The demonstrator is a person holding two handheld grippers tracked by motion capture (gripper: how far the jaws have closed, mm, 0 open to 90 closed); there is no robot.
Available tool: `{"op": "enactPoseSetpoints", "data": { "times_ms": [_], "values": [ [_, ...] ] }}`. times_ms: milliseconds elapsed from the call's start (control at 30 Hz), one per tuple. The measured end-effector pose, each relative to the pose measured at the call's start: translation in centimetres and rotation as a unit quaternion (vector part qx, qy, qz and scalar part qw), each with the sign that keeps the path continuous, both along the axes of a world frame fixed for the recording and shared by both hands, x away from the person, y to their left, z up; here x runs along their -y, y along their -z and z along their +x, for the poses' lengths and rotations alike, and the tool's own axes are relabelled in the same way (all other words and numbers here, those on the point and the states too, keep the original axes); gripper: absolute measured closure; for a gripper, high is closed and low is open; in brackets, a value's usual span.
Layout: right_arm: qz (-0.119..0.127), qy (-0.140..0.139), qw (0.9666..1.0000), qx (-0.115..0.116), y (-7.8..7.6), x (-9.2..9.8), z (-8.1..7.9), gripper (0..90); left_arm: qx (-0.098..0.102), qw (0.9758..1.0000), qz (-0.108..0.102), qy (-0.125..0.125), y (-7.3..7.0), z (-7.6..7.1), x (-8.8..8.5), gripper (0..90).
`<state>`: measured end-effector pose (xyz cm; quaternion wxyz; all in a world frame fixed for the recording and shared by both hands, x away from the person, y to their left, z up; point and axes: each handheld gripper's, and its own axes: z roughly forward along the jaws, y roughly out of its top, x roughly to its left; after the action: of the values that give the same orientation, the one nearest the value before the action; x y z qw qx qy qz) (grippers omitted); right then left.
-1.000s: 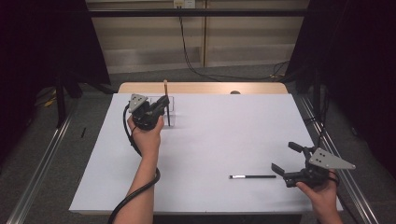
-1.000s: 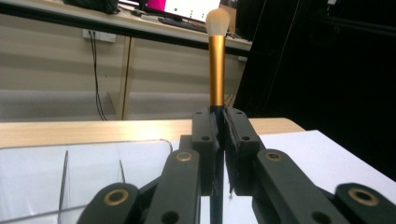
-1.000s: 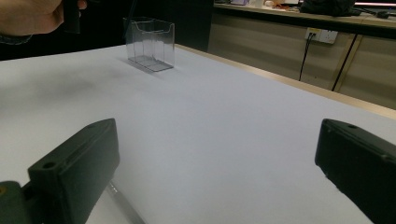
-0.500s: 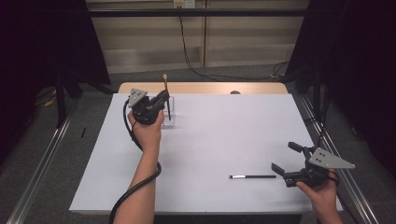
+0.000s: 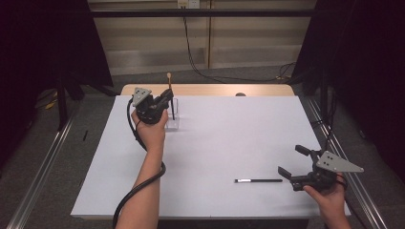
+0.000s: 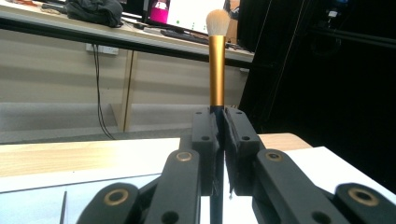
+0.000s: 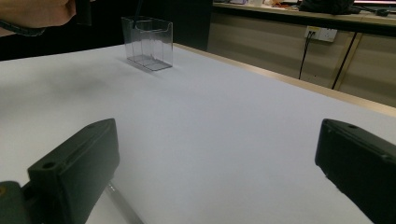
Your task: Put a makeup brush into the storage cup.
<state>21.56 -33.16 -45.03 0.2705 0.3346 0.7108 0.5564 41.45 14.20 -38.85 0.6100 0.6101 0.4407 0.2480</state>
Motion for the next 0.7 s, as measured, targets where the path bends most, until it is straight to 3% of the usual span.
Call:
{"op": "enactPoseSetpoints", "data": {
  "times_ms": [700],
  "values": [
    [0.002,0.003,1.0,0.0,0.0,0.3,0.0,0.0,0.018,0.9998,0.005,-0.004,-1.2,1.4,0.5,83.5]
  ]
}}
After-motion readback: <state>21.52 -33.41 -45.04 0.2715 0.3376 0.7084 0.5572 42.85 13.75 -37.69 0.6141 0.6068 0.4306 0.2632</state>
